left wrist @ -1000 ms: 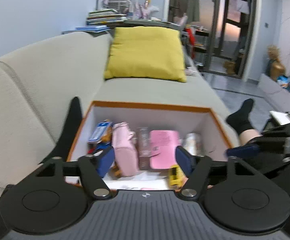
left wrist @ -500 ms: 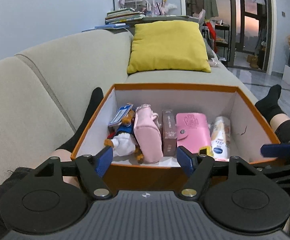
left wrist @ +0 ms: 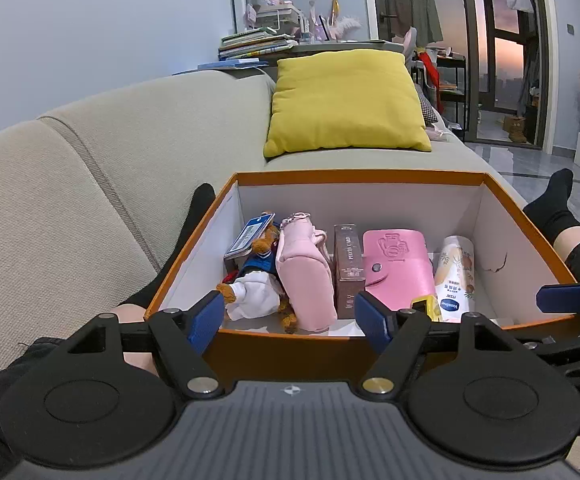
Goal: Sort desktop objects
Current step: 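Withdraw both tools up and away from the box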
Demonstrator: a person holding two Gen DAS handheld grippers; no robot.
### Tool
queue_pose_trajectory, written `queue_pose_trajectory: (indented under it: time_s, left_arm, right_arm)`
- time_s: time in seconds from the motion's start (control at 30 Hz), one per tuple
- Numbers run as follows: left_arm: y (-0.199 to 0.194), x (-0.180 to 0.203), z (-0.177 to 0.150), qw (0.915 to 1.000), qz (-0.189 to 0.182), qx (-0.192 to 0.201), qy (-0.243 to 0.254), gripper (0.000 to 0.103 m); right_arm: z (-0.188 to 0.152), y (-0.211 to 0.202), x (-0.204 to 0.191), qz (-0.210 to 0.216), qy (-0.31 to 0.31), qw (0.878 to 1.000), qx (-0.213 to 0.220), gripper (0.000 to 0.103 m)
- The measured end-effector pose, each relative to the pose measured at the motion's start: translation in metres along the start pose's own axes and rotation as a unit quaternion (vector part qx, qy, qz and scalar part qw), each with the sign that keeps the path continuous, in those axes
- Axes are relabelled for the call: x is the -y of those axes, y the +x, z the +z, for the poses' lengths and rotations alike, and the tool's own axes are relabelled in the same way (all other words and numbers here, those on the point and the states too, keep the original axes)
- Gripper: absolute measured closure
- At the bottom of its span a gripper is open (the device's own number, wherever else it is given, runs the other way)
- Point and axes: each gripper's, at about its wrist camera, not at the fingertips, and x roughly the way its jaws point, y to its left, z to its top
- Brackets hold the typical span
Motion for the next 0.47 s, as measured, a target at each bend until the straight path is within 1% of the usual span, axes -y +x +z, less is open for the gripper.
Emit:
queue_pose_trajectory:
  time_s: [0.47]
  left_arm:
    - [0.0006, -0.0004, 0.0005, 1.0000, 0.000, -0.001, 0.001, 0.018]
  right_arm:
    - [-0.0003, -0.0008, 0.0001, 0.000, 0.000, 1.000, 0.000, 0.022]
